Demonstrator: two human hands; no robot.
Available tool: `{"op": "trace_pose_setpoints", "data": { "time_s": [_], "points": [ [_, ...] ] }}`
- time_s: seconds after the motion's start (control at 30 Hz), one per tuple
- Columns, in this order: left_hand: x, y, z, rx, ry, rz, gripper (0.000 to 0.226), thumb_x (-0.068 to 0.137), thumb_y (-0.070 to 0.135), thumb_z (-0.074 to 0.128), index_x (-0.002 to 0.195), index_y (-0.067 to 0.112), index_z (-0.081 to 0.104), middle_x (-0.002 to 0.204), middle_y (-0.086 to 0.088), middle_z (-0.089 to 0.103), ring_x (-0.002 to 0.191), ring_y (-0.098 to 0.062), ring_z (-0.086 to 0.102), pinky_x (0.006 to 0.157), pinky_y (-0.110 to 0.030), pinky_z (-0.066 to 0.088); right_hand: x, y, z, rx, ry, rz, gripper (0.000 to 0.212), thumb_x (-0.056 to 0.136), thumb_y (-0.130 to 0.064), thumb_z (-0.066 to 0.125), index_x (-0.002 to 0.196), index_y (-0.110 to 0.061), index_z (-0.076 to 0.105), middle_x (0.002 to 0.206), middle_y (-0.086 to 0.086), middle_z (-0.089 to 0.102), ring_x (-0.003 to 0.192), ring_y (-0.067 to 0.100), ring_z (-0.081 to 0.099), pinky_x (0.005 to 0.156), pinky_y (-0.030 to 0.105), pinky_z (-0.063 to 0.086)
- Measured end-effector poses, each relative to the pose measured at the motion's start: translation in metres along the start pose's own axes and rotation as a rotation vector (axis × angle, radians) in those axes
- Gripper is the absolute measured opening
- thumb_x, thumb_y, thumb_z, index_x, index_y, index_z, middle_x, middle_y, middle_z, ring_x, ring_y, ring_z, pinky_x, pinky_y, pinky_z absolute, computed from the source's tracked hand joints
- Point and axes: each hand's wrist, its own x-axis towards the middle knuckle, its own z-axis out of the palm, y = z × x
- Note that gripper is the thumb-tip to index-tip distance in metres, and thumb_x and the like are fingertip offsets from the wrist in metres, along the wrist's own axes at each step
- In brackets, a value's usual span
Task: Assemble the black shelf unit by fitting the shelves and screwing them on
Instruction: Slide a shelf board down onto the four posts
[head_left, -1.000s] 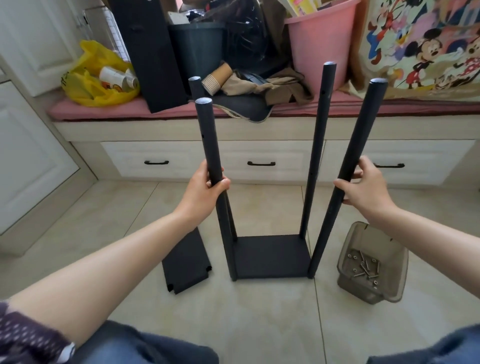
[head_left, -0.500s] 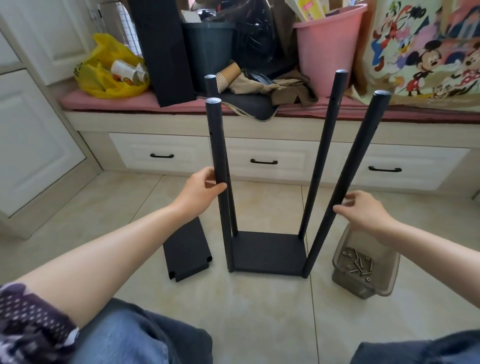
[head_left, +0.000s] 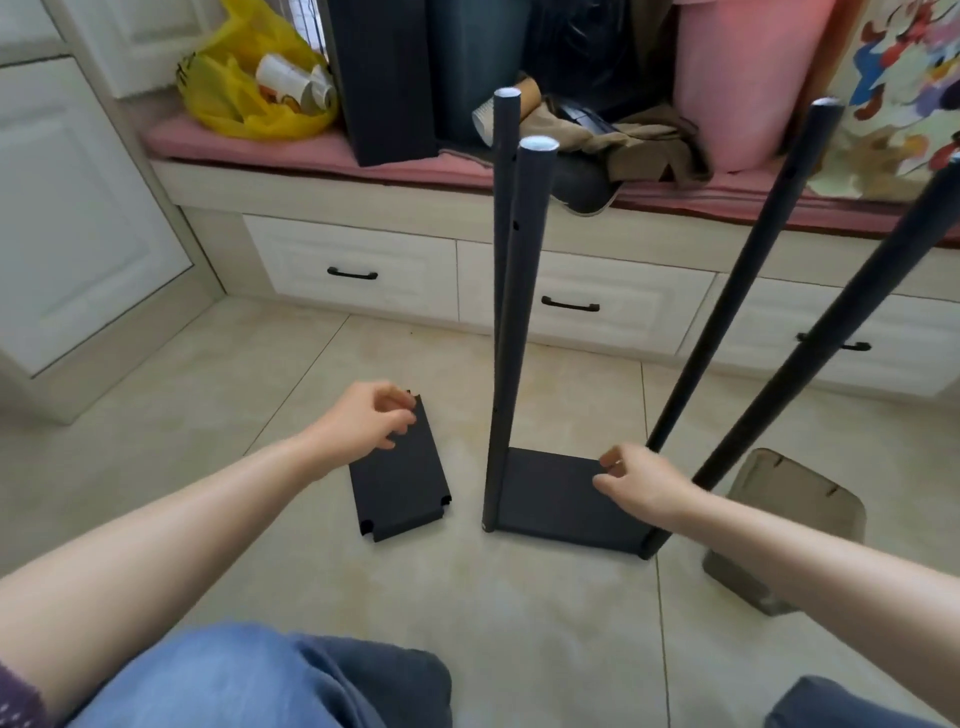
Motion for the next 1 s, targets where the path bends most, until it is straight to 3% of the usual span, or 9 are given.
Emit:
{"op": "trace_pose_setpoints", "data": {
  "time_s": [0.2,0.37,0.5,0.6,0.67,0.73,0.83,0.9,1.0],
  "points": [
    [0.019,-0.095,0.018,0.064,-0.018,-0.221,0.016,0.097,0.010,0.062,0.112,0.012,0.064,0.104,-0.008,0.070,0.090,-0.016,0.068,0.070,-0.023,0.054,0.051,-0.025,0.075,-0.034,-0.161,-0.037,0.032,0.097,-0.027,0.054,0.125,-0.013,0.059,0.124,0.007,0.063,0.113,0.024,0.058,0.084,0.026,0.043],
    [0.039,-0.155,0.045,0.079,-0.034,-0.368,0.019,0.096,0.009,0.060,0.114,0.013,0.064,0.114,-0.009,0.067,0.101,-0.022,0.065,0.089,-0.033,0.053,0.089,-0.039,0.144,-0.018,-0.379,-0.046,0.026,0.096,-0.026,0.052,0.115,-0.013,0.065,0.118,0.005,0.065,0.105,0.020,0.060,0.080,0.023,0.042],
    [0.049,-0.186,0.068,0.066,-0.041,-0.450,0.036,0.097,0.010,0.059,0.133,0.009,0.055,0.129,-0.007,0.060,0.113,-0.022,0.057,0.090,-0.026,0.043,0.109,-0.052,0.186,0.042,-0.475,-0.028,0.038,0.099,-0.028,0.051,0.135,-0.015,0.053,0.130,0.005,0.057,0.118,0.020,0.056,0.090,0.021,0.042],
    [0.056,-0.202,0.080,0.028,-0.001,-0.502,0.039,0.097,0.011,0.058,0.135,0.007,0.050,0.126,-0.004,0.055,0.112,-0.021,0.051,0.089,-0.023,0.036,0.127,-0.063,0.211,0.131,-0.500,0.004,0.048,0.100,-0.027,0.050,0.144,-0.013,0.039,0.115,0.003,0.056,0.102,0.017,0.057,0.085,0.022,0.042],
    [0.060,-0.210,0.085,-0.015,0.040,-0.530,0.024,0.097,0.008,0.057,0.120,0.012,0.052,0.114,-0.002,0.055,0.107,-0.022,0.051,0.086,-0.025,0.037,0.139,-0.067,0.224,0.186,-0.497,0.046,0.053,0.100,-0.025,0.049,0.147,-0.010,0.031,0.105,0.004,0.051,0.092,0.018,0.053,0.081,0.026,0.043],
    [0.062,-0.213,0.089,-0.070,0.090,-0.545,0.017,0.095,0.004,0.056,0.100,0.019,0.049,0.093,0.009,0.052,0.094,-0.018,0.052,0.078,-0.023,0.039,0.149,-0.070,0.235,0.206,-0.483,0.076,0.054,0.099,-0.025,0.050,0.145,-0.009,0.028,0.108,0.007,0.048,0.096,0.022,0.052,0.083,0.031,0.046],
    [0.063,-0.215,0.094,-0.184,0.132,-0.546,0.029,0.095,0.001,0.055,0.114,0.022,0.046,0.096,0.014,0.052,0.078,0.003,0.050,0.060,-0.007,0.038,0.160,-0.075,0.245,0.276,-0.498,0.146,0.048,0.099,-0.026,0.051,0.140,-0.013,0.030,0.124,0.009,0.052,0.108,0.027,0.057,0.087,0.038,0.053],
    [0.064,-0.215,0.098,-0.260,0.132,-0.568,0.037,0.095,0.001,0.055,0.127,0.019,0.049,0.116,0.005,0.057,0.088,0.000,0.056,0.069,-0.008,0.043,0.164,-0.080,0.250,0.363,-0.512,0.205,0.044,0.097,-0.028,0.054,0.136,-0.017,0.036,0.127,0.005,0.051,0.111,0.026,0.056,0.082,0.036,0.054],
    [0.067,-0.209,0.101,-0.388,0.154,-0.663,0.058,0.095,0.005,0.058,0.150,0.009,0.038,0.138,-0.006,0.054,0.120,-0.024,0.057,0.100,-0.034,0.047,0.168,-0.084,0.255,0.463,-0.481,0.271,0.038,0.095,-0.028,0.059,0.127,-0.017,0.042,0.123,0.002,0.051,0.107,0.024,0.056,0.077,0.034,0.055]
  ]
}}
